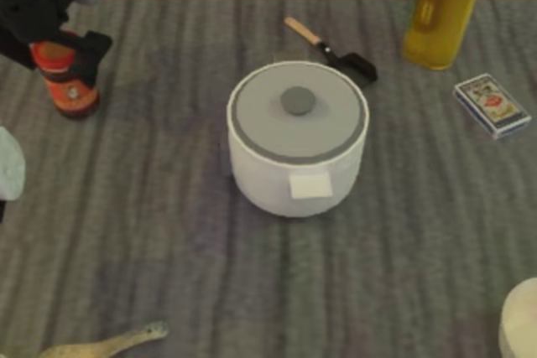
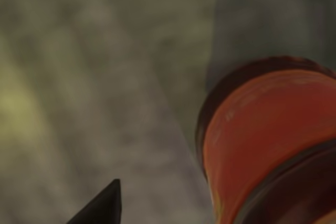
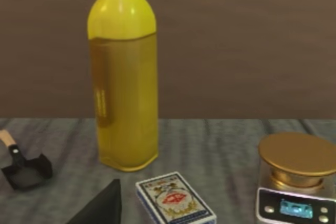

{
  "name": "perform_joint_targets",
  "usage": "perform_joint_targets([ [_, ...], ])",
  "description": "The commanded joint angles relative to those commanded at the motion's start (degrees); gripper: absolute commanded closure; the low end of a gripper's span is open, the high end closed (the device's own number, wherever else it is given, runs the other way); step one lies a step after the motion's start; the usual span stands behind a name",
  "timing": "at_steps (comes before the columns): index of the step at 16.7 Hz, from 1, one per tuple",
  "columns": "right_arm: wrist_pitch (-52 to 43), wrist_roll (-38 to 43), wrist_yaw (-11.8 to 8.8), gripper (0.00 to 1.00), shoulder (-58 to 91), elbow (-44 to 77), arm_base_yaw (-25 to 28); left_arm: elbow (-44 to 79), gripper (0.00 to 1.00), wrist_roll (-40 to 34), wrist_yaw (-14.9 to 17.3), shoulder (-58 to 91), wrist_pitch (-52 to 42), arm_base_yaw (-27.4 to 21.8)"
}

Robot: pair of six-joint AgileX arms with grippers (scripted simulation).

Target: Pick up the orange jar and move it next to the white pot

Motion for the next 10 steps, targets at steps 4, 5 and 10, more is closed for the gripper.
perform_joint_targets([
  [4,0.0,0.0,0.0,0.0,0.0,0.0,0.0,0.19,0.0,0.0,0.0,0.14,-0.06,0.0],
  [5,0.0,0.0,0.0,0.0,0.0,0.0,0.0,0.19,0.08,0.0,0.0,0.14,-0.06,0.0],
  [10,0.0,0.0,0.0,0.0,0.0,0.0,0.0,0.19,0.45,0.0,0.0,0.14,-0.06,0.0],
])
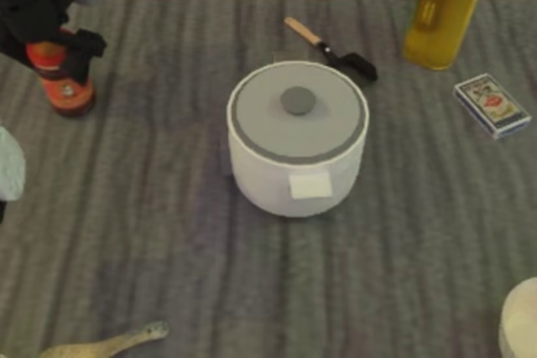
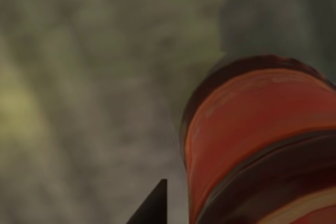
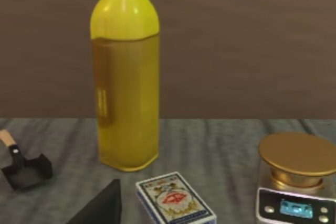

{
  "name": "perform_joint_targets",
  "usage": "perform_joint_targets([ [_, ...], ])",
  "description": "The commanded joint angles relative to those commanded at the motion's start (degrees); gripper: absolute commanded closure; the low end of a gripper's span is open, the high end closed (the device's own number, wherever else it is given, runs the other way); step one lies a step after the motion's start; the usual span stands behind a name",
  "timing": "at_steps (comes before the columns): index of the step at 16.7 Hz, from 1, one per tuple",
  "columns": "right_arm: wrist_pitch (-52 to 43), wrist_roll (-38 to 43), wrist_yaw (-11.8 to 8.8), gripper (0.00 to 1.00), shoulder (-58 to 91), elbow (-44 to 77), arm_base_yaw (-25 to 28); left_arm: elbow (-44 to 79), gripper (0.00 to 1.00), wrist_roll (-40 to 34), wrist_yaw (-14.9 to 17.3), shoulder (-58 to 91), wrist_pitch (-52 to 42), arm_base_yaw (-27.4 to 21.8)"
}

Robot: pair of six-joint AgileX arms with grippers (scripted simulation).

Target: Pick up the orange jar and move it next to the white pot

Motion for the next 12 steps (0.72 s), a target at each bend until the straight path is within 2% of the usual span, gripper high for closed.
perform_joint_targets([
  [7,0.0,0.0,0.0,0.0,0.0,0.0,0.0,0.0,0.98,0.0,0.0,0.0,0.0,0.0],
  [12,0.0,0.0,0.0,0.0,0.0,0.0,0.0,0.0,1.0,0.0,0.0,0.0,0.0,0.0],
])
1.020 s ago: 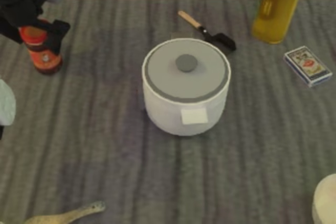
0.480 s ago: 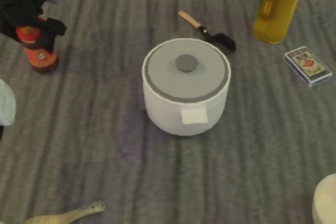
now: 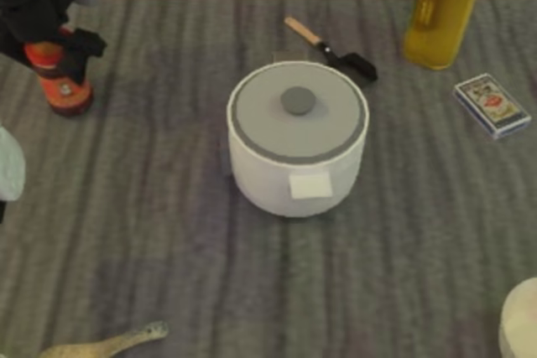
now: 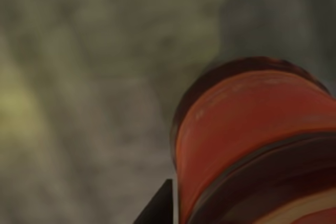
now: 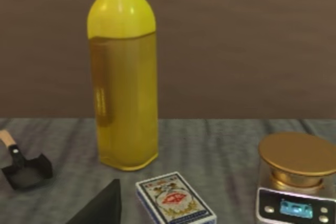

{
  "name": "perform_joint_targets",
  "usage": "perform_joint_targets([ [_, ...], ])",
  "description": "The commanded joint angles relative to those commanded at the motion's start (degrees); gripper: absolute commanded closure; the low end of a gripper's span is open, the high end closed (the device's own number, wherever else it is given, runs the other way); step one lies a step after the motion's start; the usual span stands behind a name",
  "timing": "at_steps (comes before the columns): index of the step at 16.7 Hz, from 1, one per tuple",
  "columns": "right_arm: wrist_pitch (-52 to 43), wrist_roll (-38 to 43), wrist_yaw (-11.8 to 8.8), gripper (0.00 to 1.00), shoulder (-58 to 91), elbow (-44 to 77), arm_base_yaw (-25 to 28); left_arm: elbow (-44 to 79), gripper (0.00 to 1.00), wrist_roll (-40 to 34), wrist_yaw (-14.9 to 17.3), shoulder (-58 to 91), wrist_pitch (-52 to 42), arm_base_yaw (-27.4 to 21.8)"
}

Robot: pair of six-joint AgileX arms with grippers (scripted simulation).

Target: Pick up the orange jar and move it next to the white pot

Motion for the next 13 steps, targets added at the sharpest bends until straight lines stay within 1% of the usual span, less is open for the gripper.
perform_joint_targets([
  [7,0.0,0.0,0.0,0.0,0.0,0.0,0.0,-1.68,1.0,0.0,-0.1,-1.21,0.61,0.13],
  [10,0.0,0.0,0.0,0.0,0.0,0.0,0.0,-8.08,1.0,-0.09,-0.3,-5.57,2.64,0.58],
  [13,0.0,0.0,0.0,0.0,0.0,0.0,0.0,-18.25,1.0,-0.07,-0.5,-12.42,5.74,1.12],
])
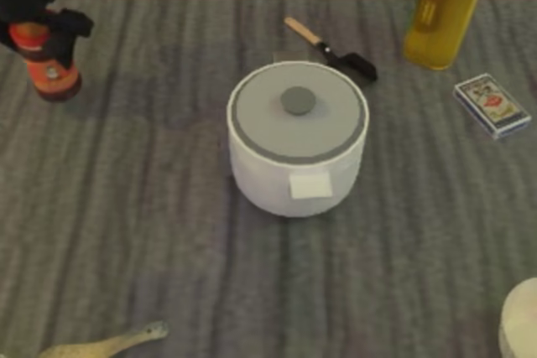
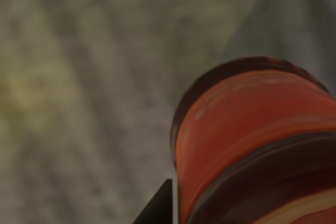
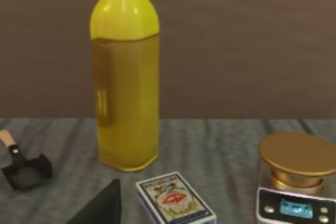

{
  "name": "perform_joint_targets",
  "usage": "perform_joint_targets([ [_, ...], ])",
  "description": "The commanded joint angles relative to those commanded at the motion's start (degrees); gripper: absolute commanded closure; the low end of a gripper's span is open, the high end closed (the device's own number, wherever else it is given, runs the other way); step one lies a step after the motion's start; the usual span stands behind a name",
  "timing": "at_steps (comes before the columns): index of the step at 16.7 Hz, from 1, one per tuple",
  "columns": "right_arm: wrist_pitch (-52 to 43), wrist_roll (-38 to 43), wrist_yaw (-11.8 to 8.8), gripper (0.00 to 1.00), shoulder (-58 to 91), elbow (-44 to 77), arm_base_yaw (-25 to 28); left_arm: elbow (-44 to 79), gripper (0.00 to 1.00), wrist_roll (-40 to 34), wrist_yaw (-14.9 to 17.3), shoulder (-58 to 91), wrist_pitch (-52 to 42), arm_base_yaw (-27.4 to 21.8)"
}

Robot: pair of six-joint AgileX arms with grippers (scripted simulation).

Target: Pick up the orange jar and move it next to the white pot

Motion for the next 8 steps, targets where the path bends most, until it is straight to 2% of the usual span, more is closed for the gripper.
perform_joint_targets([
  [8,0.0,0.0,0.0,0.0,0.0,0.0,0.0,-34.68,1.0,0.14,-0.26,-24.26,11.06,0.9],
])
